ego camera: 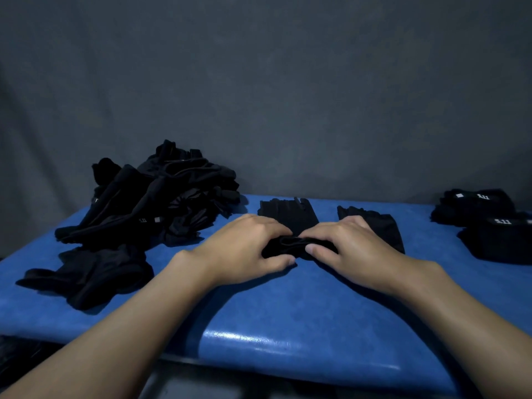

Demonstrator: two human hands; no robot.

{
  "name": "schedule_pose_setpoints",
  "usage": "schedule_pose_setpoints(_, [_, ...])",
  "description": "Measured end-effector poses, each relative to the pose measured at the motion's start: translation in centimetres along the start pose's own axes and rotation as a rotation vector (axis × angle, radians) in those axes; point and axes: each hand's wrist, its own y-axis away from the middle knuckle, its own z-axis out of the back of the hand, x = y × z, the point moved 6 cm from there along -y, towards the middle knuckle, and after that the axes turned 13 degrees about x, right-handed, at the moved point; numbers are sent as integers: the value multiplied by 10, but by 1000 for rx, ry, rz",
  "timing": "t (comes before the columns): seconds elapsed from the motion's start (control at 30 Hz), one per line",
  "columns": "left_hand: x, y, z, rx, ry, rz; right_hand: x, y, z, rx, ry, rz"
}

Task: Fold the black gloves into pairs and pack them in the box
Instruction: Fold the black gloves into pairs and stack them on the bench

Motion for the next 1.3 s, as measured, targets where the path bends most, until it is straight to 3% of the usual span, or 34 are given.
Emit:
schedule_pose_setpoints(0.4, [1,10,8,-68,38,77,-1,7,-1,35,-13,-65])
schedule_pose_setpoints(0.8, [4,20,15,-102,337,33,0,7,6,-116,-336,-13])
schedule_pose_setpoints(1.3, [25,11,3,-267,673,92,-4,4,2,-145,-459,-59])
